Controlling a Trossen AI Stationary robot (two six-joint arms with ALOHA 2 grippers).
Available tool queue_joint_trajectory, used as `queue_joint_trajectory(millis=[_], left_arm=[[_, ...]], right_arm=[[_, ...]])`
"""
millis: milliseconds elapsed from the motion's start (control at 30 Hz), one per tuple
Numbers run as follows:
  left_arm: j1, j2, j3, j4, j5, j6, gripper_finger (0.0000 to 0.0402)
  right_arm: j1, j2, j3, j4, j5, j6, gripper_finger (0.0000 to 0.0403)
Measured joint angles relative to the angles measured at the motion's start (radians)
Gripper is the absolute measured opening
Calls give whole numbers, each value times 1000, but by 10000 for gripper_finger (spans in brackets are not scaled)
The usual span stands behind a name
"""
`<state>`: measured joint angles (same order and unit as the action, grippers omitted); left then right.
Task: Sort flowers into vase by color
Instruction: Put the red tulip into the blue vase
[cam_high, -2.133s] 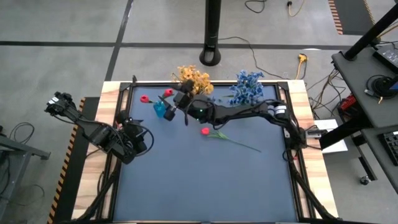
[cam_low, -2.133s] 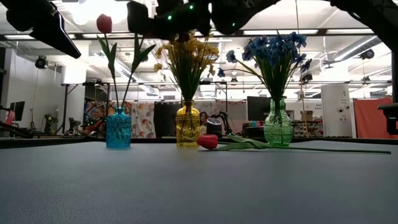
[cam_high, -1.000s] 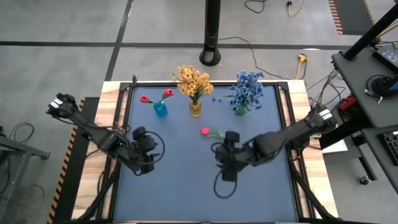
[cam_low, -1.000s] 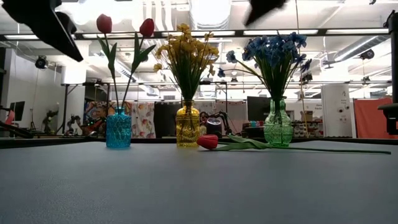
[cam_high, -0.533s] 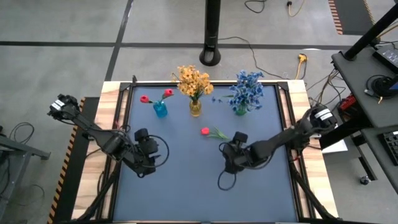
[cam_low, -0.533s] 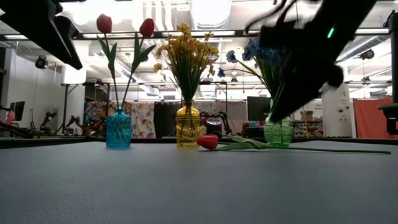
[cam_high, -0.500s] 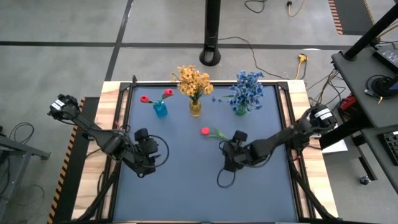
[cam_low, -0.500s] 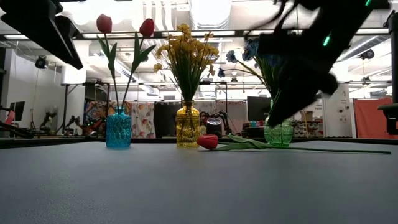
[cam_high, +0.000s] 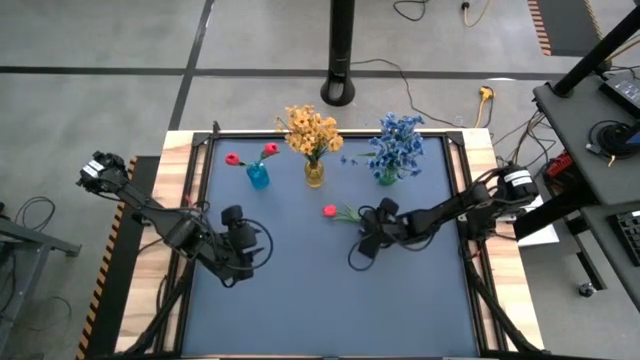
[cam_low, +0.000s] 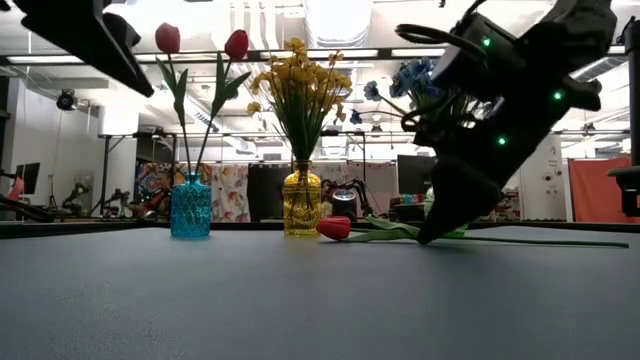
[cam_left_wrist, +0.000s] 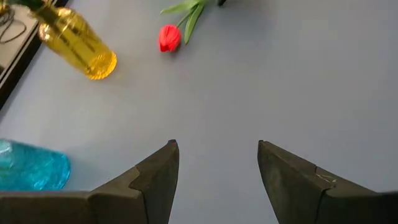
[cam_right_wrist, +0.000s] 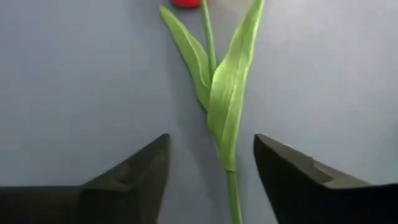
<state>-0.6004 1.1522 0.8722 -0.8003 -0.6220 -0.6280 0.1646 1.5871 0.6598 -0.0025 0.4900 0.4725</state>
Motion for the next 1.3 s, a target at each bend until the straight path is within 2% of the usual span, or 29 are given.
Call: queue_joint_trajectory(millis=[167, 367, 500, 800, 933, 1100, 1300], left_arm=[[0, 3, 0, 113, -1, 13, 201], [-1, 63, -11, 329, -68, 16, 201], [-1, 125, 9, 347, -68, 13, 201], [-1, 242, 98, 341, -64, 23, 201], [-11, 268, 144, 349, -42, 92, 201], [-50, 277, 127, 419, -53, 147, 201], [-137, 302, 84, 507, -183, 173, 201]], right_arm=[[1, -1, -39, 26, 1, 20, 148], [2, -3, -52, 24, 0, -17, 58], [2, -4, -53, 21, 0, -26, 17], [35, -65, -61, 15, -1, -32, 14], [87, -136, -65, 64, 5, -32, 13], [176, -207, -124, 330, 7, -69, 13], [264, -208, -183, 772, 9, -252, 13]])
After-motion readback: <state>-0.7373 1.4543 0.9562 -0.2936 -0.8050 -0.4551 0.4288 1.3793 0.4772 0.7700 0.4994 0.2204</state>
